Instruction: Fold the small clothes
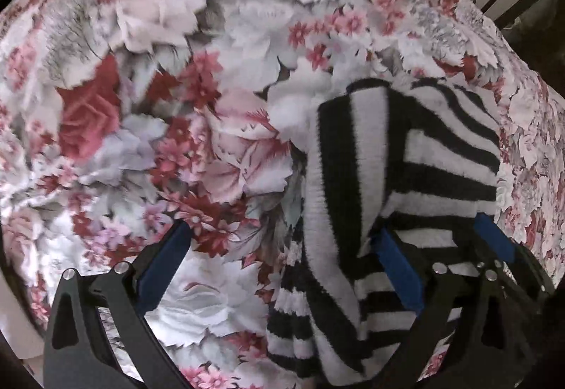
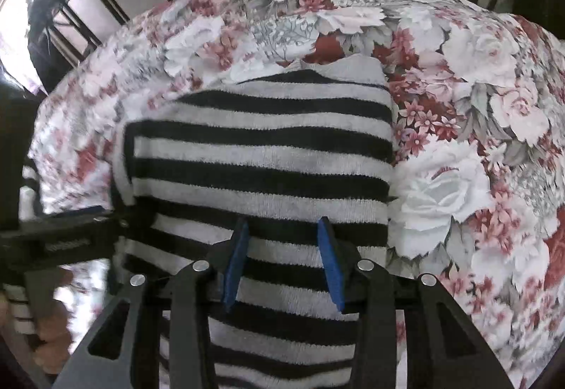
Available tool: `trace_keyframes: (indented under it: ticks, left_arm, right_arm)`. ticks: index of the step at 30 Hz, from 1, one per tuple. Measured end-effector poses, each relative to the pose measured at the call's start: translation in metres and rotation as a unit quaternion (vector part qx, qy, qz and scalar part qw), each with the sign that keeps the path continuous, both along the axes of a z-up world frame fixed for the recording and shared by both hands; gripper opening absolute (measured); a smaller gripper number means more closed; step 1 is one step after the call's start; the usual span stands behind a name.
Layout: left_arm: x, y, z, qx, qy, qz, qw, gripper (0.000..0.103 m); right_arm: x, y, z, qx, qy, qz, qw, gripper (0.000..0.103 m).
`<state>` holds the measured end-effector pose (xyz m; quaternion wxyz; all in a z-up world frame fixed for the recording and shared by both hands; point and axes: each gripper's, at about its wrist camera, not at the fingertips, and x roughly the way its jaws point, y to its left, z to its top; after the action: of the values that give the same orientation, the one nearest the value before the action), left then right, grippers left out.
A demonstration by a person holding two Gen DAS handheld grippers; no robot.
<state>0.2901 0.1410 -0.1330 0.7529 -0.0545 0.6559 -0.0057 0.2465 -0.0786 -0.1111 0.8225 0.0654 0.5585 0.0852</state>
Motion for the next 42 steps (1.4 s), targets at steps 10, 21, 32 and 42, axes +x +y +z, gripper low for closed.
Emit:
trace_keyframes:
  ticks: [10,21,32,42]
  left_arm:
    - [-0.049,0.024,0.047,0.003,-0.016,0.005,0.9999,0.098]
    - [-0.1,0.018,0.051,-0.039,0.002,-0.019,0.9991,0.098]
    - [-0.048,-0.013,0.012,-0.049,0.004,-0.034,0.9982,0.098]
    - [-0.039,-0.004,-0.013,-0.098,0.029,-0.013,0.9947,0.099]
  right_arm:
    - [-0.05,-0.072,0.039,0.021,0.001,0.003,1.0,0.058]
    - [-0.055,-0.114,0.006,0.195,0.035,-0.06,0.978,0.062]
    - [-0.031,-0.097,-0.018,0.196,0.029,-0.058,0.979,0.071]
    - [-0.016,-0.098,-0.038,0.233,0.051,-0.074,0.968,0.074]
